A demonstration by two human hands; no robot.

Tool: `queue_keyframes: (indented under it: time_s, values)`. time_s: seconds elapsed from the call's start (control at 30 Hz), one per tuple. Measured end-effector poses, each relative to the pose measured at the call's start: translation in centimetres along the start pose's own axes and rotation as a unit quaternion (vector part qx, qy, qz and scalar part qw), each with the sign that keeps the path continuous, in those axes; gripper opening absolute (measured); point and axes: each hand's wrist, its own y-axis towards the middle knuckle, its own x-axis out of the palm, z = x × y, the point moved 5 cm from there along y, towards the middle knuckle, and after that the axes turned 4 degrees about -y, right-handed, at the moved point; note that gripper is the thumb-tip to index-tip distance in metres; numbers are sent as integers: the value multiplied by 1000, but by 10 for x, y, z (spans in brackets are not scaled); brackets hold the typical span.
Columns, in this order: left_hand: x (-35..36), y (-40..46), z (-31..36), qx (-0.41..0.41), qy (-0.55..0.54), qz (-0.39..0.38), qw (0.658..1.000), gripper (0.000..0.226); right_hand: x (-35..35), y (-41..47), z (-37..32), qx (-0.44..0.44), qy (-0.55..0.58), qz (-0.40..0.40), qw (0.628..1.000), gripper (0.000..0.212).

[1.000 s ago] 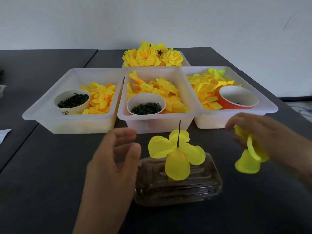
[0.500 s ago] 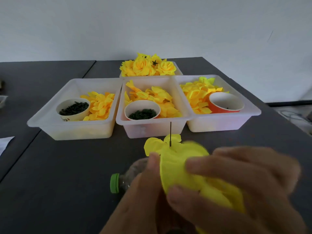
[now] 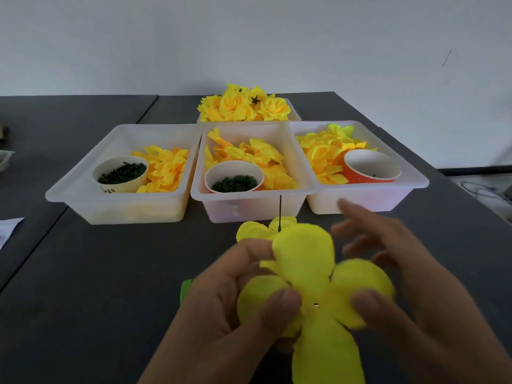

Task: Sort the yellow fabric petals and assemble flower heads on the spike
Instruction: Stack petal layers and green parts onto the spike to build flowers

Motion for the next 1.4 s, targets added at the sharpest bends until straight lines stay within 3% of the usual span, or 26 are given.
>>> queue_keyframes:
  time_s: [0.07, 0.13, 0.33, 0.57, 0.87, 1.2, 1.4]
  values:
    - [2, 7, 9, 28, 11, 26, 999, 39, 2, -6, 2, -1, 12, -65, 998, 48]
    - [-2, 16, 15, 57, 44, 88, 994, 40, 9, -5, -3, 8, 112, -127, 986, 37]
    - [-27, 41, 20, 118, 82, 231, 962, 35, -1, 38, -2, 8, 149, -94, 984, 37]
    - [-36, 59, 12, 117, 102, 236, 959, 11, -6, 70, 23, 31, 179, -53, 982, 29]
    - [-38, 51, 5, 140, 122, 226, 956, 18, -2, 84, 31, 35, 162, -48, 985, 38]
    - [-41, 44, 3, 144, 126, 218, 957, 16, 3, 93, 30, 30, 157, -55, 986, 32]
    - [-39, 38, -2, 144, 197, 208, 947, 16, 9, 93, 39, 48, 99, -65, 992, 38]
